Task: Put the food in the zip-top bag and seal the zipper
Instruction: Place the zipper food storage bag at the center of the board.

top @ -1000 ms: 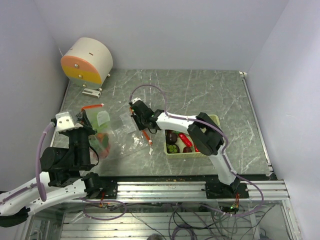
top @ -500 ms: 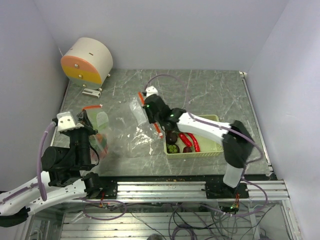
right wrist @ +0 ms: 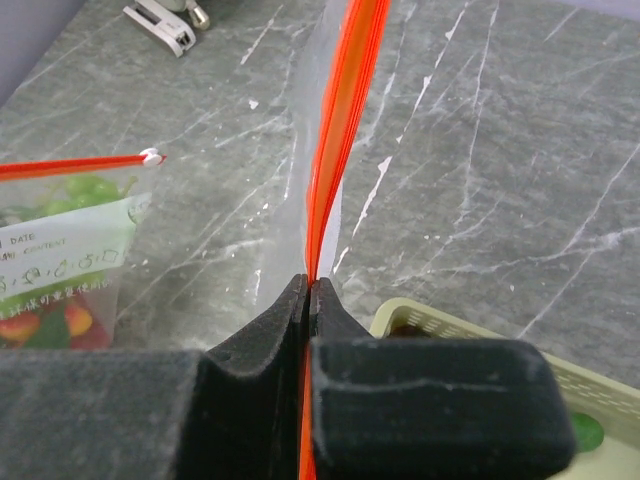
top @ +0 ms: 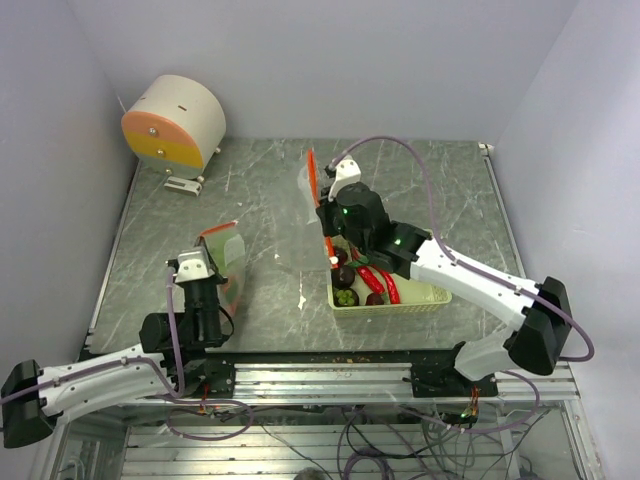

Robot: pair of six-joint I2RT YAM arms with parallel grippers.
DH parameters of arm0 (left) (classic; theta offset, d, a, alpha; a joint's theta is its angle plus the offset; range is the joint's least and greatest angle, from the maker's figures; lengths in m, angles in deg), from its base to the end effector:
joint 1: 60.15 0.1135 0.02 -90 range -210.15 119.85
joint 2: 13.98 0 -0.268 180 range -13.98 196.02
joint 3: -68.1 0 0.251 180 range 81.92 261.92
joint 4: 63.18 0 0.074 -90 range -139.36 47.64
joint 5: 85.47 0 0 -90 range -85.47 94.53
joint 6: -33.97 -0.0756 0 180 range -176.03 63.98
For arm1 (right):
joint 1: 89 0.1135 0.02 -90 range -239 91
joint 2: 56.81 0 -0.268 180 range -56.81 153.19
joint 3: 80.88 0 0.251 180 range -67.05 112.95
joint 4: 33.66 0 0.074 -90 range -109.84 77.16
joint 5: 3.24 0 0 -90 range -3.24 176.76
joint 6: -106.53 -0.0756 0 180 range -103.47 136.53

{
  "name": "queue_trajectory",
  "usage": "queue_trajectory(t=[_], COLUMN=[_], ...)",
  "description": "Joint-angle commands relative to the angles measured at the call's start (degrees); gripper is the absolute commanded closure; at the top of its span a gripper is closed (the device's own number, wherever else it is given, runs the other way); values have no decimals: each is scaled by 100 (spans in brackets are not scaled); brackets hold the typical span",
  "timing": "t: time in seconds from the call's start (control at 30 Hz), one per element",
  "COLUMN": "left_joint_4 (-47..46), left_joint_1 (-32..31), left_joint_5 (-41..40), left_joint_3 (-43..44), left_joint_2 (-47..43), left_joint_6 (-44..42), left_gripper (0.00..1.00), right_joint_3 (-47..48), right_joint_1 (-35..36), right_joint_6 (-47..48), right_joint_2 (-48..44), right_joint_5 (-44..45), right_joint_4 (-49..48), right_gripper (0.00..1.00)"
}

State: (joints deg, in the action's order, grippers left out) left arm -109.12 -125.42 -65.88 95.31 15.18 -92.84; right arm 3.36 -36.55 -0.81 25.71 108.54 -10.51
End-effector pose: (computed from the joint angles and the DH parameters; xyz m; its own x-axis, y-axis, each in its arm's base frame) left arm 0.1100 -0.0686 0.3045 0.2452 -0.0521 -0.9681 -0.1573 0.9832 -0.0928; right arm 0.2479 0.2764 0.3341 -0.3692 -0.0262 -0.9290 -0.4355 0.8879 0.1480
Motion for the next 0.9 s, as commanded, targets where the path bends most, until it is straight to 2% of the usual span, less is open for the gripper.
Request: queue_trajectory(t=[0.0,0.07,0.13,0.17,0.2,0.23,0.27,0.33,0.43,0.53,0.67,0.87], left_joint_4=[-1662,-1810,-1402,-710,401,2153,3533,4227,4415,4455,4361,3875], left_joint_1=[31,32,29,31,32,32,52,76,76,71,75,72], left_joint_5=[188,13,-217,-256,-177,389,959,1988,3307,4024,4135,3616], left_joint_3=[-64,18,270,482,832,1277,1660,1999,2262,2347,2350,2325], left_joint_2=[435,653,665,568,409,197,-11,-159,-223,-85,416,962], left_joint_6=[-106,-8,420,818,1513,2442,3101,3491,3634,3693,3918,4699], left_gripper=[89,69,41,29,18,2,0,1,1,1,7,22], right_joint_3=[-143,-202,-264,-308,-354,-398,-443,-526,-609,-710,-830,-999], right_joint_1=[-21,-15,-15,-15,-14,-14,-9,-12,-13,-13,-8,0], right_joint_6=[88,123,179,205,231,262,292,326,345,318,344,406], right_joint_2=[-331,-455,-593,-673,-746,-812,-873,-949,-1028,-1141,-1363,-1647], right_joint_5=[-156,-329,-482,-555,-615,-663,-719,-833,-962,-1158,-1680,-2195], right_joint_4=[-97,-105,-114,-127,-139,-155,-172,-215,-250,-316,-445,-532], right_gripper=[100,100,100,100,100,100,100,100,100,100,100,100])
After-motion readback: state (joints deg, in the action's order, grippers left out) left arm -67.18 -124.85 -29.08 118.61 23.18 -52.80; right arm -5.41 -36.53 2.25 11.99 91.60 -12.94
